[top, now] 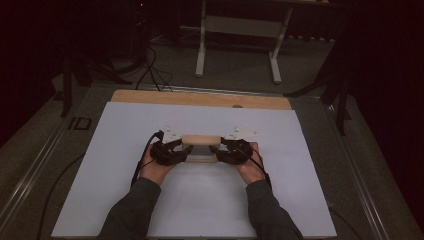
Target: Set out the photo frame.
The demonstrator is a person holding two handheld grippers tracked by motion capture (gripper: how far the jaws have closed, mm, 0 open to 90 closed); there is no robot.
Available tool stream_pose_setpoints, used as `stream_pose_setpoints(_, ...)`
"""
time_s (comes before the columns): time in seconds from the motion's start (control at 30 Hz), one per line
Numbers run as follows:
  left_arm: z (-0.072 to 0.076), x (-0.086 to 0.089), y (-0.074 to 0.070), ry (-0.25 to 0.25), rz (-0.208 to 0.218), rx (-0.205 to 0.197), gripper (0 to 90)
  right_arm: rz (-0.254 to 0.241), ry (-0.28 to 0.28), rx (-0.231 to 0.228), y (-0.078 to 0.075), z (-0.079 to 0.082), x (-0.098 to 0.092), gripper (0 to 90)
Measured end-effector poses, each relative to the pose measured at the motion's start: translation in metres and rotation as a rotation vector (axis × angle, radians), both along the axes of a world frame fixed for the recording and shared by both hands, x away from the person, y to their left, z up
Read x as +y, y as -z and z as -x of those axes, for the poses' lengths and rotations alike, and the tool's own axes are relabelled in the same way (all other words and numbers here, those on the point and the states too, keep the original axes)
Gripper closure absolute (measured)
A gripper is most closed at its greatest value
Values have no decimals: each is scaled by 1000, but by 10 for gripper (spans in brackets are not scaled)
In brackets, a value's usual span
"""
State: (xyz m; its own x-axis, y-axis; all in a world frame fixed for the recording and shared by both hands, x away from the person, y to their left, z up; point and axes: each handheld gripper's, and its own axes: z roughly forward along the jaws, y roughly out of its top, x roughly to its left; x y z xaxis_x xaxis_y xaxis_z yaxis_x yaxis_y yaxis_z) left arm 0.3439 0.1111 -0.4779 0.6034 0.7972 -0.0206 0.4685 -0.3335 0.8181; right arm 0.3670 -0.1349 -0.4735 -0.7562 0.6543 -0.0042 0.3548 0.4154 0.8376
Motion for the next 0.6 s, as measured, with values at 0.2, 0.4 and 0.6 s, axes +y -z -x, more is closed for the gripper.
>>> stream_pose_setpoints(0.2, -1, 0, -2, 5, 13, 15, 519, -10, 11, 2, -1, 0, -1, 493)
stream_pose_setpoints(0.4, -3, 1, -3, 5, 3, 25, 519, -19, 21, 17, 0, -1, 0, 490)
stream_pose_setpoints(0.6, -9, 2, -1, -3, 23, 30, 519, -43, 39, 41, 1, -7, 1, 488)
